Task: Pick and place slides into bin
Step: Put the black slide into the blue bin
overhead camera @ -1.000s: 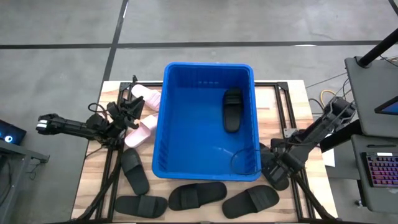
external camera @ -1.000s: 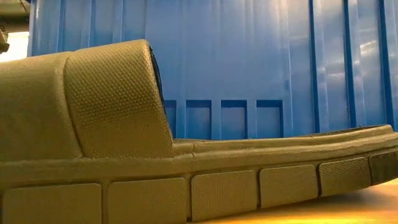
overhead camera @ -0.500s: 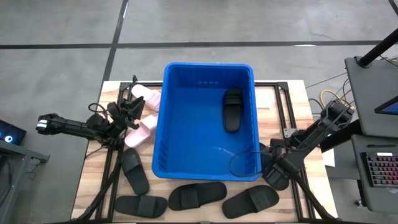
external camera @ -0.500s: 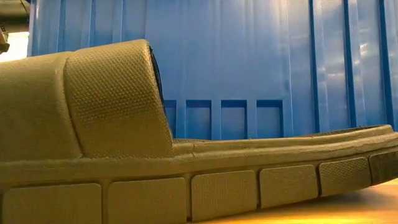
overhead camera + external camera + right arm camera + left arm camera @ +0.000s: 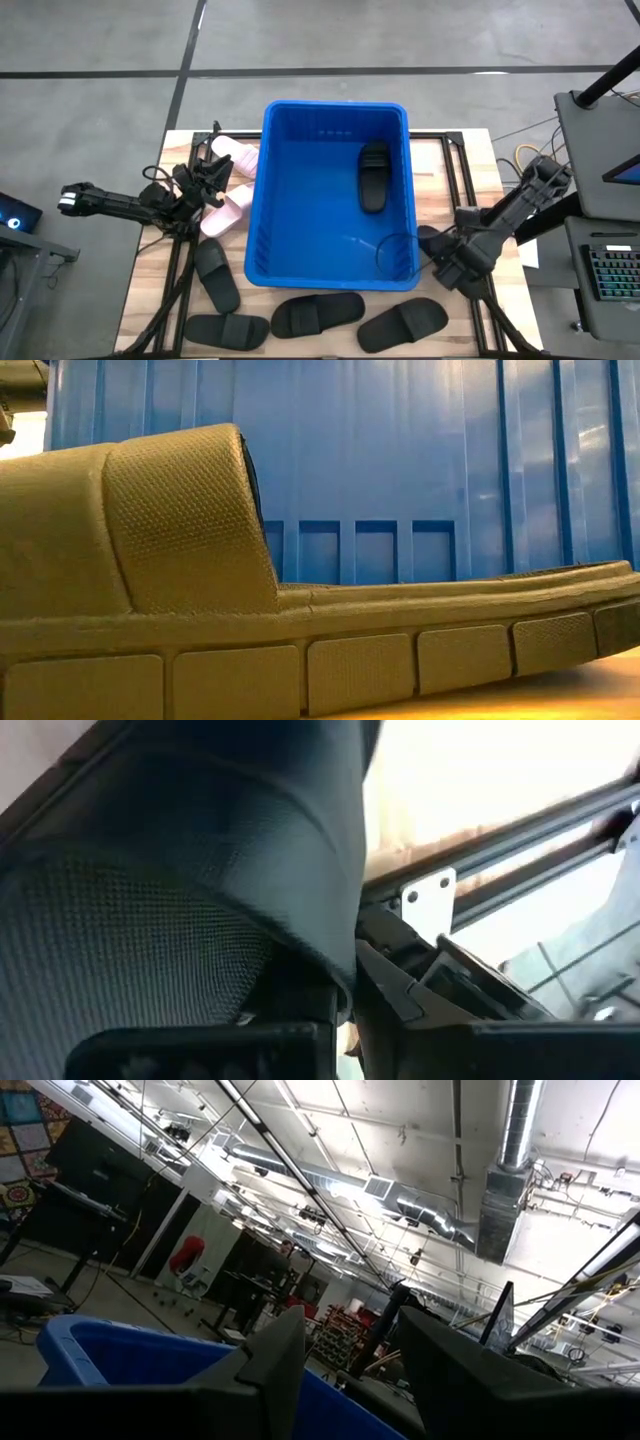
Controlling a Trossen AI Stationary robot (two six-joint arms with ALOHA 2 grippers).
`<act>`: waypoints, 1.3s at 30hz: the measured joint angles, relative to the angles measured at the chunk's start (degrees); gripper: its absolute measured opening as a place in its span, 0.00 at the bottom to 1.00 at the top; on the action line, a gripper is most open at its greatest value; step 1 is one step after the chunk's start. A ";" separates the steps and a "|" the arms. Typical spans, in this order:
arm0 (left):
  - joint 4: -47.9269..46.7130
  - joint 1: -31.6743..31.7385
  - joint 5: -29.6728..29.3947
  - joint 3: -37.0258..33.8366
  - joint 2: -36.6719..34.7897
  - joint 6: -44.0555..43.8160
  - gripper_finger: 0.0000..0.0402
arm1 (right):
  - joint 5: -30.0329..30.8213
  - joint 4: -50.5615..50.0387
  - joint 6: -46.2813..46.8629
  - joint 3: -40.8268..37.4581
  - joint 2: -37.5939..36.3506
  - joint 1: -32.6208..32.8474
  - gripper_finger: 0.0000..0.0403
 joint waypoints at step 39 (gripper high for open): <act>0.04 -0.01 0.00 -0.02 -0.13 -0.05 0.37 | 5.28 0.24 39.88 4.22 -16.20 0.00 0.03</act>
